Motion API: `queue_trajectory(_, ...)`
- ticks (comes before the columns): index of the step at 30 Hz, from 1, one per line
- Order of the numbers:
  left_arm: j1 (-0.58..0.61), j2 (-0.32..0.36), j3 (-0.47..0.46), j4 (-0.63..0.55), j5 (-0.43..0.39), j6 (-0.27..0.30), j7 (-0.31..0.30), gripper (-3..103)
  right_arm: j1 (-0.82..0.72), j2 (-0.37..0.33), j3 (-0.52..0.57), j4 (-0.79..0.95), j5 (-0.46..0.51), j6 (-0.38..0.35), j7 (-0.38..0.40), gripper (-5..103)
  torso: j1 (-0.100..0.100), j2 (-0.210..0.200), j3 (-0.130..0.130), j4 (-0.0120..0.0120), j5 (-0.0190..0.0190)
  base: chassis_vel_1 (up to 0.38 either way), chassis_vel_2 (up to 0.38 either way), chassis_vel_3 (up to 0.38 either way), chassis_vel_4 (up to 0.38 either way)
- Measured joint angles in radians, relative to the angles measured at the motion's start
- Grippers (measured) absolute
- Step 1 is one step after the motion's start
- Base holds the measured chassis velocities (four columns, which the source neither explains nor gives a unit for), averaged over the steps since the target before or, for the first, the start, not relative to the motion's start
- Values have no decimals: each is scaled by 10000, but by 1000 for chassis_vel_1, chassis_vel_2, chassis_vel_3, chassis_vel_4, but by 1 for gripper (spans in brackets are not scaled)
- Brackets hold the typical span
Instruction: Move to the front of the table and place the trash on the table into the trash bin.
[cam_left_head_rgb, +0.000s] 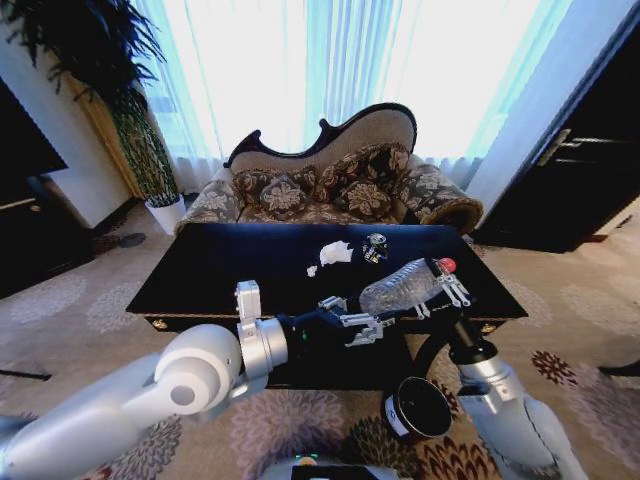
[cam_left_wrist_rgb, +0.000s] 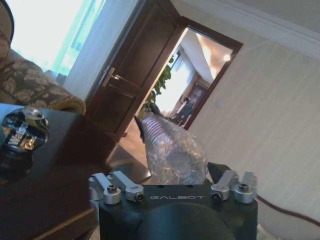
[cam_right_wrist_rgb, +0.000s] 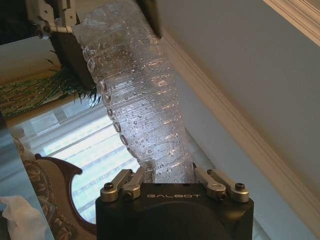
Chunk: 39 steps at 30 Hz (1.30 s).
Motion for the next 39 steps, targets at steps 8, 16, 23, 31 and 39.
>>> queue_trajectory(8,-93,59,-234,-1,119,-69,153,100,-46,159,-56,-62,-123,114,-18,27,0,0,0,-1,-1,0,0,0,0)
queue_trajectory(16,-126,357,-1128,-4,960,-305,397,100,-56,378,-187,-192,-231,201,-33,27,0,0,0,-2,-1,0,0,0,0)
queue_trajectory(23,1026,1404,-3266,-4,2064,-631,767,100,-2,410,-143,-613,288,341,13,27,0,0,0,0,-3,0,0,0,0)
queue_trajectory(31,3119,2158,-5950,-3,3392,-982,940,100,-137,504,-52,-876,877,385,14,27,0,0,-1,2,-1,0,0,0,0)
queue_trajectory(39,4174,1815,-7652,-3,3633,-935,369,100,-711,815,397,-1291,2470,383,-119,27,0,0,0,-2,0,0,0,0,0)
